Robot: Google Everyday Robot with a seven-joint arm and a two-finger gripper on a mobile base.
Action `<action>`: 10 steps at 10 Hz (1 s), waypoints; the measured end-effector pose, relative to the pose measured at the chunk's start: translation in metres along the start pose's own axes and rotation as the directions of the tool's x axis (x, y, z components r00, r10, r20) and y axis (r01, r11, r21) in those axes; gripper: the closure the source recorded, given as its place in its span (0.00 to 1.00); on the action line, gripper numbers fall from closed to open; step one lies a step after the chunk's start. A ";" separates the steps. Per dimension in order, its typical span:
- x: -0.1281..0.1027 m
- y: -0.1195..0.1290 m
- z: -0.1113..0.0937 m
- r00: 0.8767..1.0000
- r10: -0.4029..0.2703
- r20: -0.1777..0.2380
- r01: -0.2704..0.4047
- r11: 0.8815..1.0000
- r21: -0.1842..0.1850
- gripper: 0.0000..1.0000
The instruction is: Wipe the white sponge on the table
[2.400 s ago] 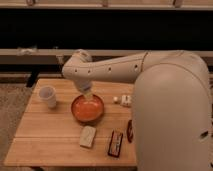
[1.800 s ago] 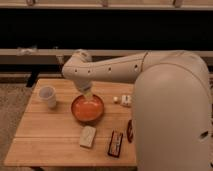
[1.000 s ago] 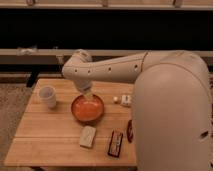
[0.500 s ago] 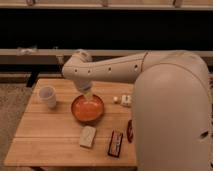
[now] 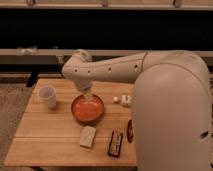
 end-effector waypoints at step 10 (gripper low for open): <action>-0.093 0.131 0.020 0.921 -0.334 0.201 0.337 0.941 0.017 0.34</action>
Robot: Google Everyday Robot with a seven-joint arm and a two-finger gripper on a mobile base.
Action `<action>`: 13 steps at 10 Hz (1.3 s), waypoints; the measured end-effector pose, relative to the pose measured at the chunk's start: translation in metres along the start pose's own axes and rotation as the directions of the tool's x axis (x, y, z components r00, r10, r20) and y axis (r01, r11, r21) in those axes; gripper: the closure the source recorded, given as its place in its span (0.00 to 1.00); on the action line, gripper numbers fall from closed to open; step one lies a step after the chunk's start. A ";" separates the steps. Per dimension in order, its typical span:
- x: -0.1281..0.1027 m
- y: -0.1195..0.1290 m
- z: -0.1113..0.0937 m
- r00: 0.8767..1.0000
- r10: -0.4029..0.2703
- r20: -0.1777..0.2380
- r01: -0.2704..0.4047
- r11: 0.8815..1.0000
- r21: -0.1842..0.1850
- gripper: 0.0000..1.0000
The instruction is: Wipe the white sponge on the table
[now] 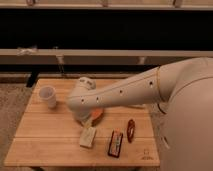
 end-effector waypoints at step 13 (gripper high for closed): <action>0.008 0.034 0.080 0.967 -0.224 -0.121 0.217 0.974 -0.065 0.34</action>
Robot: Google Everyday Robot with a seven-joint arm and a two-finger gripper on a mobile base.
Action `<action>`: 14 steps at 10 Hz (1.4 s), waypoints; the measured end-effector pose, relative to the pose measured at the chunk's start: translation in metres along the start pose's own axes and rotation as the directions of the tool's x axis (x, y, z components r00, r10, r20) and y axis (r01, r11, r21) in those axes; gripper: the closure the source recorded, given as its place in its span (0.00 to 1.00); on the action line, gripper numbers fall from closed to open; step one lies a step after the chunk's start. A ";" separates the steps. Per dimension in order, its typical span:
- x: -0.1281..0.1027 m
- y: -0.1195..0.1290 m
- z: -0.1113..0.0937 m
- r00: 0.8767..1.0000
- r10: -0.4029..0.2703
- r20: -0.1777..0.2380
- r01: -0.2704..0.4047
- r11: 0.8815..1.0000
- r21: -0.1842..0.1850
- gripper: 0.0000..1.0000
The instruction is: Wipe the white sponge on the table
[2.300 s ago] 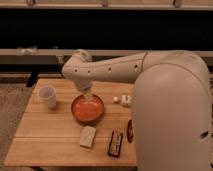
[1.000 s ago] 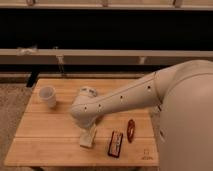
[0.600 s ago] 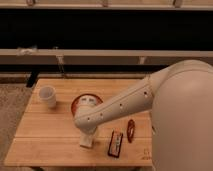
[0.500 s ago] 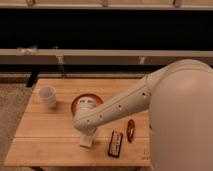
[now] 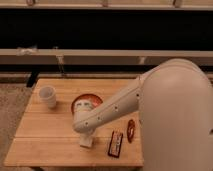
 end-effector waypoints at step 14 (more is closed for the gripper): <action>-0.012 0.003 0.002 0.996 -0.085 0.023 0.086 0.994 -0.065 1.00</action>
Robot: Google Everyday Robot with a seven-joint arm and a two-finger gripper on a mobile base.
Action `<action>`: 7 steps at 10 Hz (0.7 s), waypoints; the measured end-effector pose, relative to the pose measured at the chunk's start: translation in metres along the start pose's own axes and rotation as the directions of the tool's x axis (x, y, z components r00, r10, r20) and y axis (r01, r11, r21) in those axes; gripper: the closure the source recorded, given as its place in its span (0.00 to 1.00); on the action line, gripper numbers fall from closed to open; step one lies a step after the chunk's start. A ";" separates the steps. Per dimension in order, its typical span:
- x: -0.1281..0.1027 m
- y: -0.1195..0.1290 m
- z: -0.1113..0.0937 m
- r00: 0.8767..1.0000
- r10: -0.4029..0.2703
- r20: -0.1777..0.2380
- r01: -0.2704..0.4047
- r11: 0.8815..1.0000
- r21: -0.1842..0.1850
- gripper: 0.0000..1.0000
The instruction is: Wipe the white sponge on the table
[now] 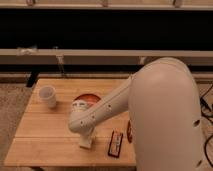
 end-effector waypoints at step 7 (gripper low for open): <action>-0.023 -0.034 -0.005 0.992 -0.128 0.001 0.128 0.992 -0.011 1.00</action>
